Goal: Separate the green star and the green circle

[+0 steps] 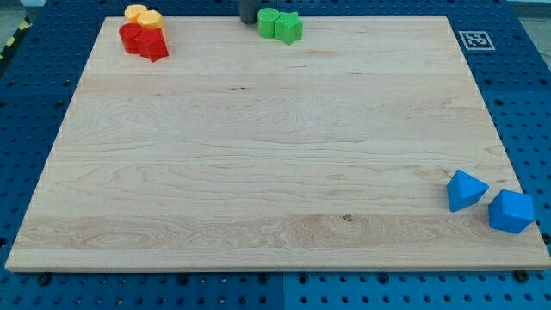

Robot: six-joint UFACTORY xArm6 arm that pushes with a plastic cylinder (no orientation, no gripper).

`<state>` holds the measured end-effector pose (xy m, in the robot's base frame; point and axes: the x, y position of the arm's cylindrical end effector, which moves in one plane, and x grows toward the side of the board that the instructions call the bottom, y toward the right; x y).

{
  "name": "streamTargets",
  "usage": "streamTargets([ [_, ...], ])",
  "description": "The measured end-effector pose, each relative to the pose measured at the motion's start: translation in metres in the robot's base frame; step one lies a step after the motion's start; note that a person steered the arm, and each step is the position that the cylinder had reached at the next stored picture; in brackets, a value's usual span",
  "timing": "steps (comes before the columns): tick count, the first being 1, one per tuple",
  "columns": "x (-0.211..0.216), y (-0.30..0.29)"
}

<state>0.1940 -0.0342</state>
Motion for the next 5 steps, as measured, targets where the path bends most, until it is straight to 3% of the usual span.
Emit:
streamTargets([
  [5,0.069,0.150],
])
